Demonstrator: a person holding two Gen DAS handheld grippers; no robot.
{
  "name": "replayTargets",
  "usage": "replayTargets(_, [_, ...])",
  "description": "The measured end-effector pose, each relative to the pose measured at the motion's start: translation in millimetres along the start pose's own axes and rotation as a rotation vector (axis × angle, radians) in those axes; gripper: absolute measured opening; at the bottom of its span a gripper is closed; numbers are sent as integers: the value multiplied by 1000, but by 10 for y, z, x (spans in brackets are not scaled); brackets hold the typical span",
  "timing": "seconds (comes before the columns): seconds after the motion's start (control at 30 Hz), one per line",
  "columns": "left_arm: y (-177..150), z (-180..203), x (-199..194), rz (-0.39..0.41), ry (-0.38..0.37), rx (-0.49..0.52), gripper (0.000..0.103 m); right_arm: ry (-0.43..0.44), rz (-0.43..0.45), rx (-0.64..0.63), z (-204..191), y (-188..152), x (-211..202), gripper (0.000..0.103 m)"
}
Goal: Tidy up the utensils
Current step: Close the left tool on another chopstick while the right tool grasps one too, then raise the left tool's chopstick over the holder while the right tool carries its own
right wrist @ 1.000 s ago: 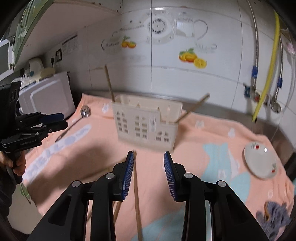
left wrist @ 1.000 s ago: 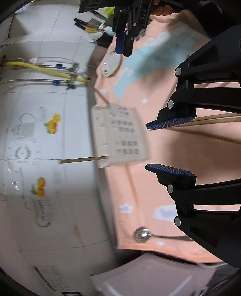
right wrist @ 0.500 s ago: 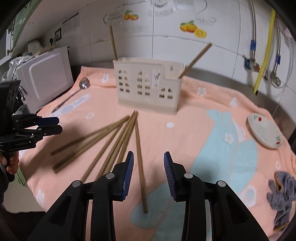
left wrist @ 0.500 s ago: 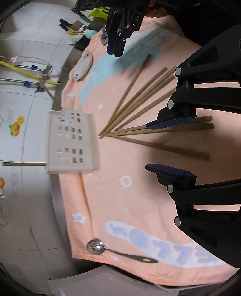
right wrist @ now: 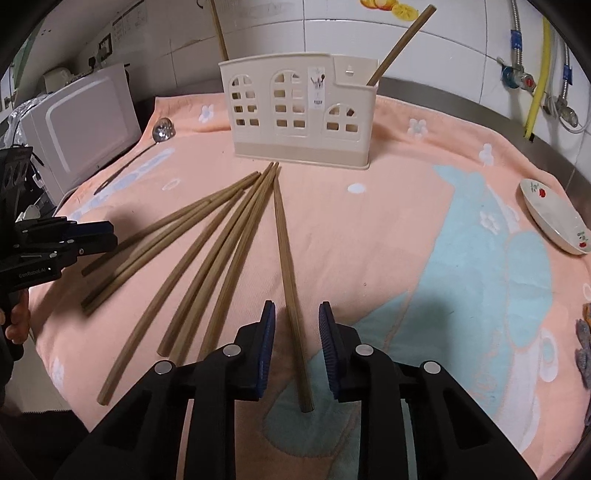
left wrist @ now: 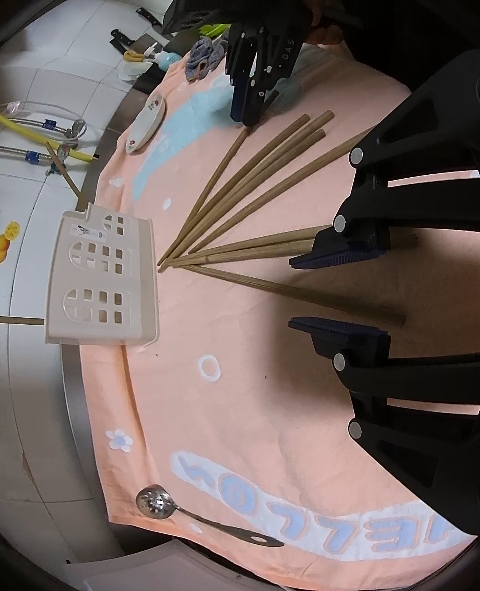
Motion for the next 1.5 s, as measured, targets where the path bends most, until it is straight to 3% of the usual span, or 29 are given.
replayTargets(0.23, [-34,-1,82,-18,1,2,25,3,-15,-11,-22,-23,76,17])
replayTargets(0.43, [-46,-25,148,-30,3,3,18,-5,-13,-15,-10,-30,87,13])
replayTargets(1.13, [-72,30,167,-27,37,32,9,-43,12,-46,-75,-48,61,8])
replayTargets(1.5, [26,129,-32,19,14,42,6,-50,101,-44,-102,124,-280,7])
Point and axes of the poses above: each gripper's, at about its wrist camera, not at the fingertips, and x roughly the way its jaws point, z to its right, y to its top, the point moved 3 cm from there along x, roughly the way its jaws point, and after that the axes turned 12 degrees about -x, right-handed, at the moved point
